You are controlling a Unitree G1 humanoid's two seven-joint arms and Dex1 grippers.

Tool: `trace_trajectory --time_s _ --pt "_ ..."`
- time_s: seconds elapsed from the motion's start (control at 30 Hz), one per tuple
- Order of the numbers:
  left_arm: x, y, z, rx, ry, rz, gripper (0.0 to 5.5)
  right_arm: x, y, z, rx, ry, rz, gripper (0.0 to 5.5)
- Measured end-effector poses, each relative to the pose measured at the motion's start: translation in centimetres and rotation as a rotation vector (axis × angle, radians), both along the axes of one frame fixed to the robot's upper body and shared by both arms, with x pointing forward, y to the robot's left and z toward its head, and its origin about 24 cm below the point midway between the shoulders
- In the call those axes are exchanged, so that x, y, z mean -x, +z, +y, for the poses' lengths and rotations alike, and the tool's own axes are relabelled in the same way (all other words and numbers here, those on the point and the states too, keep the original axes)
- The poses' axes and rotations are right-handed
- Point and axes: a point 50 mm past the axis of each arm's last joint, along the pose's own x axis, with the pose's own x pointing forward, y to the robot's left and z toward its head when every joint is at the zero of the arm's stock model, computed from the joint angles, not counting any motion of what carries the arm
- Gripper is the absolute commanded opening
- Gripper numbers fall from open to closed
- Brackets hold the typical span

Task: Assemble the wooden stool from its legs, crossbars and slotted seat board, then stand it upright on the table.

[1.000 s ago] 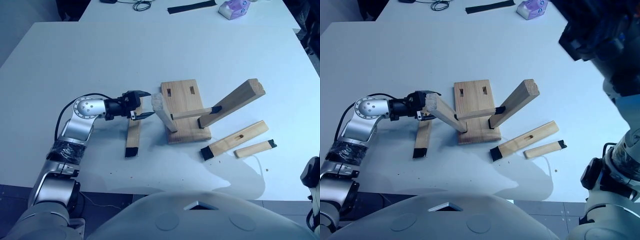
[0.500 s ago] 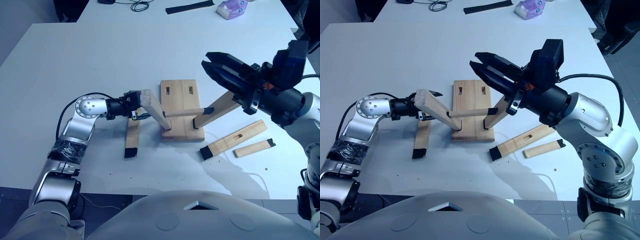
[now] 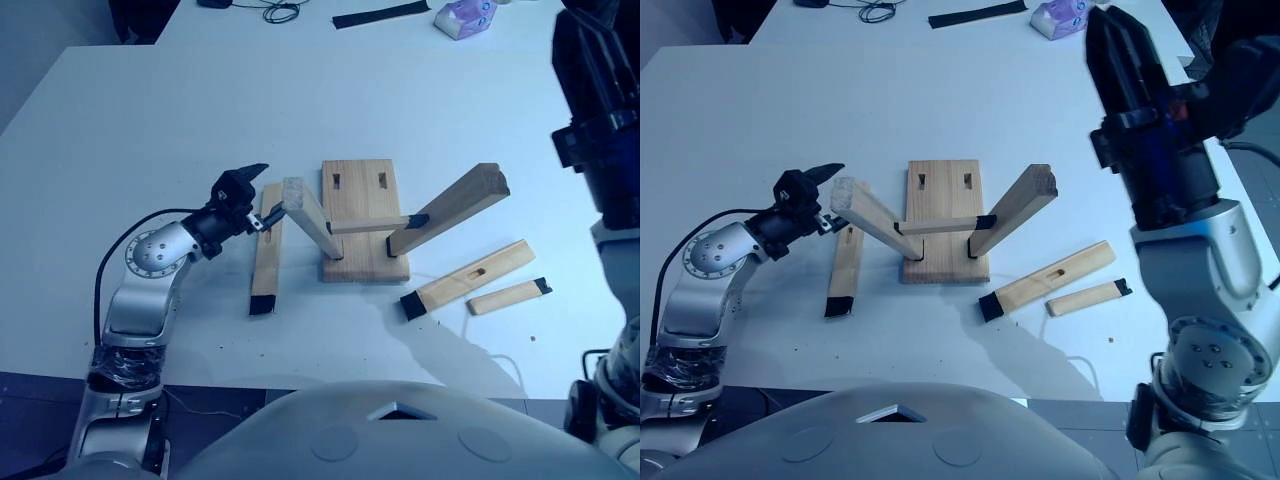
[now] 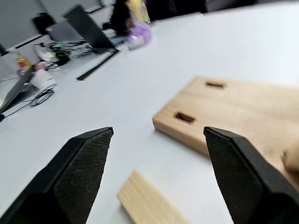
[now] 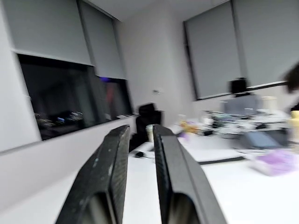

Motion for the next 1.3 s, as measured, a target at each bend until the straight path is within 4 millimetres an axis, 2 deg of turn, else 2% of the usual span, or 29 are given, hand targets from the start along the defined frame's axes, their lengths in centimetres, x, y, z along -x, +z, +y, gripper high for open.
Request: trace_trajectory --time_s 0.13,0.23,0.33,0.43,0.53,0.73,0.87,1.07,1.23,1.3 --pt "-0.3 -0.2 -0.8 -0.01 -0.015 0.004 3.6 1.4 2.4 2.6 -0.063 0.189 -0.114 0.9" --pt "-0.3 -0.9 -1.0 -0.037 -0.028 0.024 3.6 2.3 2.4 3.9 -0.03 0.33 -0.092 0.9" --pt "-0.1 -1.2 -1.8 -0.042 -0.075 0.03 3.6 2.9 0.9 5.1 0.009 0.427 0.029 0.9" --pt "0.2 -1.3 -2.7 -0.04 -0.114 0.03 3.6 2.5 -1.7 5.3 0.068 0.405 0.192 0.9" --pt "0.3 -1.2 -3.0 -0.043 -0.128 0.024 3.6 2.5 -3.0 5.4 0.034 0.398 0.29 0.9" --pt "0.1 -0.9 -3.1 -0.045 -0.137 0.018 3.6 2.8 -5.0 6.6 0.034 0.385 0.369 0.9" --pt "-0.1 -0.7 -3.1 -0.046 -0.145 0.013 3.6 2.8 -6.1 6.5 0.065 0.327 0.39 0.9" --pt "-0.3 -0.5 -3.1 -0.047 -0.149 0.007 3.6 2.8 -6.5 6.5 0.085 0.289 0.375 0.9" --pt "-0.5 -0.3 -3.0 -0.048 -0.162 0.008 3.6 3.7 -11.4 6.8 0.261 0.284 0.56 0.9" --pt "-0.5 -0.3 -3.0 -0.05 -0.169 0.01 3.6 3.7 -11.8 6.9 0.292 0.28 0.549 0.9"
